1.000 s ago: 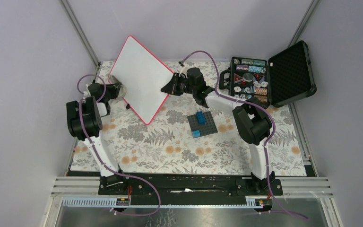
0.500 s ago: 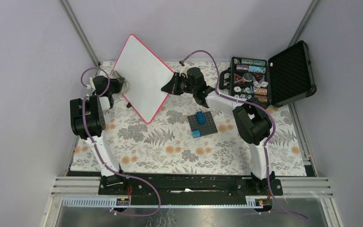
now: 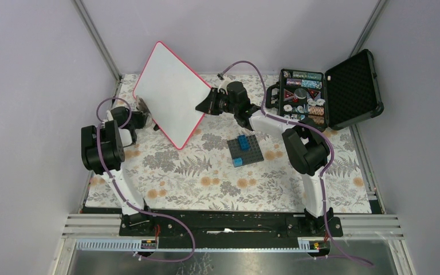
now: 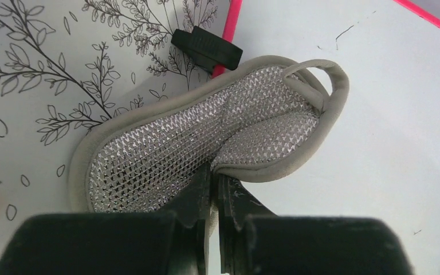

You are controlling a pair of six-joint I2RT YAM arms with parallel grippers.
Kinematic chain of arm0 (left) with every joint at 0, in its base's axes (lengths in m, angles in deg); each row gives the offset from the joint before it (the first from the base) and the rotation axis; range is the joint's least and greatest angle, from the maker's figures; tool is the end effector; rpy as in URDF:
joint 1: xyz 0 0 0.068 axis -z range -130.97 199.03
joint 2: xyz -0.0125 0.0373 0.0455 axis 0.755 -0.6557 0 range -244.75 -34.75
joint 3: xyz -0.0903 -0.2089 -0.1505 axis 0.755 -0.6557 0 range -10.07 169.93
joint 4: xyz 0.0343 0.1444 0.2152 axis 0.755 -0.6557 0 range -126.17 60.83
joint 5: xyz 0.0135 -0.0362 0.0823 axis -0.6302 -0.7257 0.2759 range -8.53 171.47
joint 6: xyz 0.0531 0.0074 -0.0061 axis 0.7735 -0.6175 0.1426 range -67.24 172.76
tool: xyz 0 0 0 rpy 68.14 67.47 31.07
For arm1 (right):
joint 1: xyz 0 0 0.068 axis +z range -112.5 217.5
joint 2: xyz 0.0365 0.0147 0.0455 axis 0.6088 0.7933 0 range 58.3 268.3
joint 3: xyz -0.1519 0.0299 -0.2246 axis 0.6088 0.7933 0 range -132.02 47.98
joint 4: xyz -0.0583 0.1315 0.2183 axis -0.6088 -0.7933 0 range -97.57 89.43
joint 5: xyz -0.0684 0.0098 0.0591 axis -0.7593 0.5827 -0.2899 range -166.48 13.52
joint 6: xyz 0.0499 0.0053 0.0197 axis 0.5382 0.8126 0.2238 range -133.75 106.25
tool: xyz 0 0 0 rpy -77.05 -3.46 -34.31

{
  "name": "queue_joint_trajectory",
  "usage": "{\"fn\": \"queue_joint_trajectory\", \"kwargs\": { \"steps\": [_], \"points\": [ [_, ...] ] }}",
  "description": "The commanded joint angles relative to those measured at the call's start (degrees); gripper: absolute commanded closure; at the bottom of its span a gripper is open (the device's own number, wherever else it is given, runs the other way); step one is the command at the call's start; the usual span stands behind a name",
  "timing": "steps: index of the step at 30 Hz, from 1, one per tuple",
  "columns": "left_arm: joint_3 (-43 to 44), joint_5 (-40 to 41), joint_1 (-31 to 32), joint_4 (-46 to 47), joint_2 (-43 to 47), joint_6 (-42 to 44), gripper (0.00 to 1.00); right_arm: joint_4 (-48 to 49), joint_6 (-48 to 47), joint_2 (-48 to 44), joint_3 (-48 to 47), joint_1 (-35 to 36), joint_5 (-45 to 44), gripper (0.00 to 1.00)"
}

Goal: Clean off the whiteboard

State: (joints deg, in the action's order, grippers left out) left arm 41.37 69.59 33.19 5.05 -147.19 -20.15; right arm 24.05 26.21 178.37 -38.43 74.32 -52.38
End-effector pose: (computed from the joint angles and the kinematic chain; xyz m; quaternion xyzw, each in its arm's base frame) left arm 0.3764 0.0991 0.1232 -0.5536 0.6435 -0.3264 0.4159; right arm 0.3872 0.3081 0.2394 -0.1150 0.7473 0.5188 0.3990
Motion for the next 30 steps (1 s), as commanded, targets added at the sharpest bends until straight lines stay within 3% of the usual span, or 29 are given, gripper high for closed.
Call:
{"fn": "queue_joint_trajectory", "kwargs": {
  "steps": [1,5,11,16,24,30],
  "points": [
    [-0.58,2.86,-0.03,-7.24,-1.99,2.41,1.00,2.56,1.48,-0.71,-2.59,3.98,14.66,1.00],
    [6.36,-0.68,1.53,-7.74,-3.46,1.98,1.00,2.10,1.04,-0.82,-2.66,4.02,14.42,1.00],
    [12.65,0.94,5.28,-10.96,0.33,4.63,1.00,2.18,1.11,-0.69,-2.87,4.28,14.44,1.00],
    [9.98,1.25,3.21,-10.81,-0.12,5.04,1.00,1.97,1.05,-0.65,-2.97,4.23,14.41,1.00],
    [-3.42,3.80,-4.99,-7.16,-0.52,3.21,1.00,2.01,1.08,-0.67,-2.84,4.49,14.62,1.00],
    [1.23,-0.87,-2.43,-3.51,-2.39,2.86,1.00,1.45,0.91,-0.45,-3.70,4.75,14.84,1.00]
  ]
}}
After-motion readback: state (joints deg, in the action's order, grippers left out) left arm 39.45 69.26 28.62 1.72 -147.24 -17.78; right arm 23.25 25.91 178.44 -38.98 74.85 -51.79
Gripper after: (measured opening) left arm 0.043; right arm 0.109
